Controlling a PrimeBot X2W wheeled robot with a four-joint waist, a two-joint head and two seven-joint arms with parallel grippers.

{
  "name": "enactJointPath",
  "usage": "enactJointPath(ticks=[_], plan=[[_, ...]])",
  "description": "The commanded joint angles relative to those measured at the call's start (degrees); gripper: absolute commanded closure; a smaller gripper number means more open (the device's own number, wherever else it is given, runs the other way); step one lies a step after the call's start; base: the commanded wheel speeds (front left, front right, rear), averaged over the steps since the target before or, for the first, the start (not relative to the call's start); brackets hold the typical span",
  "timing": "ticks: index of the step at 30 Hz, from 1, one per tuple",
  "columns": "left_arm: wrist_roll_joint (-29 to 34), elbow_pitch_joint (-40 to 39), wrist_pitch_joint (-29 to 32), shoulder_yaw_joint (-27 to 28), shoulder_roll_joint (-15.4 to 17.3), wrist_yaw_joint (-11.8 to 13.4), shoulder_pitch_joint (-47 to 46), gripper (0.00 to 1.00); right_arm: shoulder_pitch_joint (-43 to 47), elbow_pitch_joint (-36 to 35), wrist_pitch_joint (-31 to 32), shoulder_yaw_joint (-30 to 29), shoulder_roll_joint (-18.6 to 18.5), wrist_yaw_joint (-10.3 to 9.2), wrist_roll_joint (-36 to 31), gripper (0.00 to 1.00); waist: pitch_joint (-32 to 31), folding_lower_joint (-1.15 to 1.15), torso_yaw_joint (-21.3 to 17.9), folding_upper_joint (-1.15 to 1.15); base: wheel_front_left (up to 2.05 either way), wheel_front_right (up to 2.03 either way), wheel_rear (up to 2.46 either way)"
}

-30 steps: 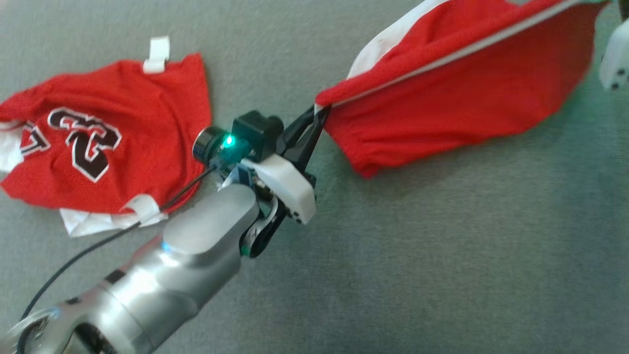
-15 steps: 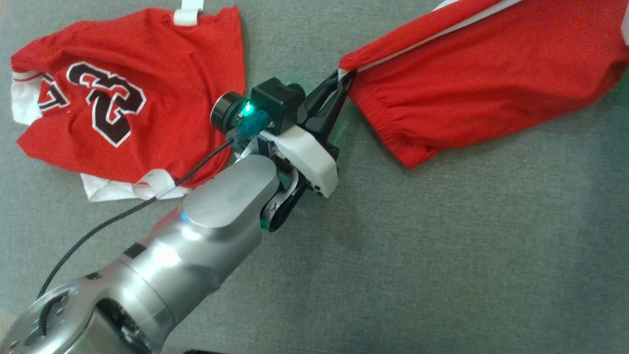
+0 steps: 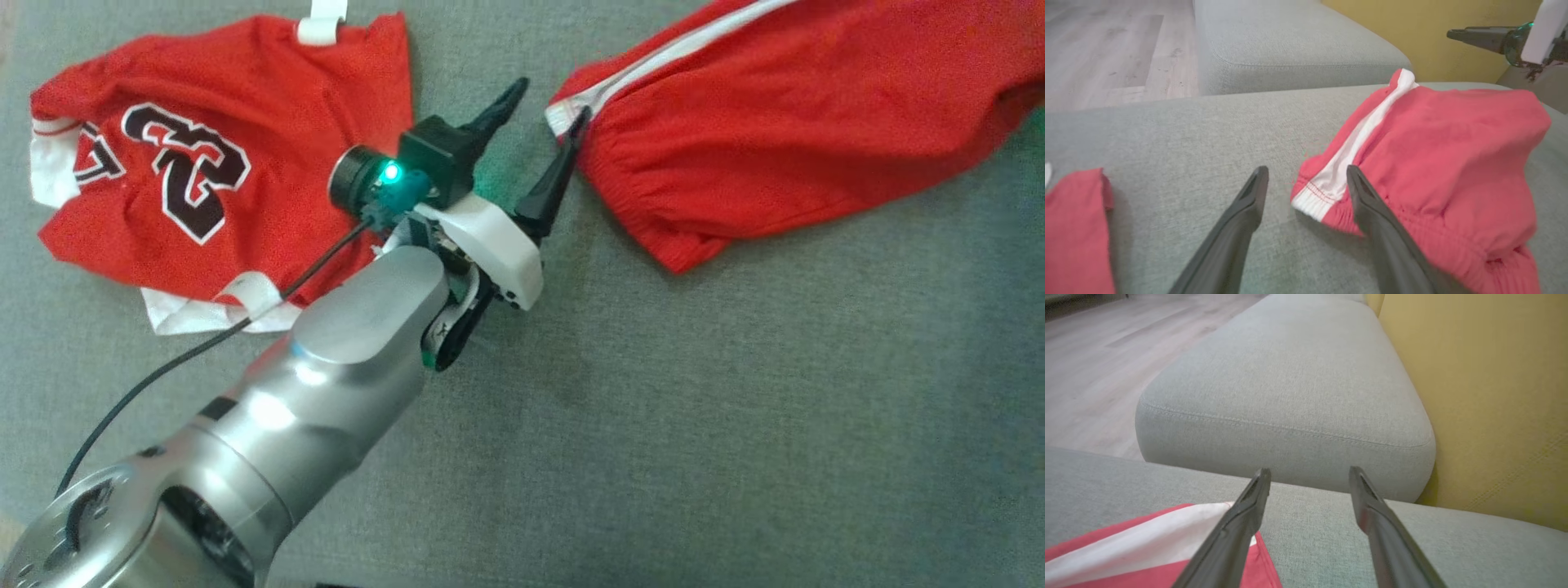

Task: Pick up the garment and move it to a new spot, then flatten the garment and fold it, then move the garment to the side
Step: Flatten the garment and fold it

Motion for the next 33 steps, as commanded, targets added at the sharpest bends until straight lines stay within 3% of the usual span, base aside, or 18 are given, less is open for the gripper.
enactJointPath(ticks=[1, 9, 19, 26, 33], plan=[[-0.3, -0.3, -1.0, 2.5, 1.5, 0.8, -0.5, 0.0, -0.1, -0.8, -2.1, -0.2, 0.6, -0.12, 0.8, 0.0, -2.1, 0.0, -1.0, 0.0, 0.0, 0.0, 0.0], [0.1, 0.3, -2.1, 8.2, 4.0, 4.2, 2.1, 0.0, 5.3, -1.6, -11.0, 0.0, 4.7, -0.12, 8.8, 0.0, -9.6, 0.0, -3.8, 0.0, 0.0, 0.0, 0.0], [11.8, -13.5, -2.2, 22.4, 9.4, 8.9, 14.2, 0.0, 22.6, -14.4, -13.1, 3.9, 11.4, -0.12, 19.7, 0.0, -18.0, 0.0, -7.8, 0.0, 0.0, 0.0, 0.0], [19.0, -22.1, -2.2, 30.5, 11.4, 10.8, 28.9, 0.0, 39.7, -27.2, -13.2, 3.3, 15.8, -0.12, 19.5, 0.0, -21.9, 0.0, -11.0, 0.0, 0.0, 0.0, 0.0], [21.7, -25.6, -2.2, 36.7, 9.0, 10.0, 40.6, 0.0, 52.1, -34.9, -13.2, 2.4, 18.8, -0.12, 16.5, 0.0, -22.9, 0.0, -12.4, 0.0, 0.0, 0.0, 0.0]])
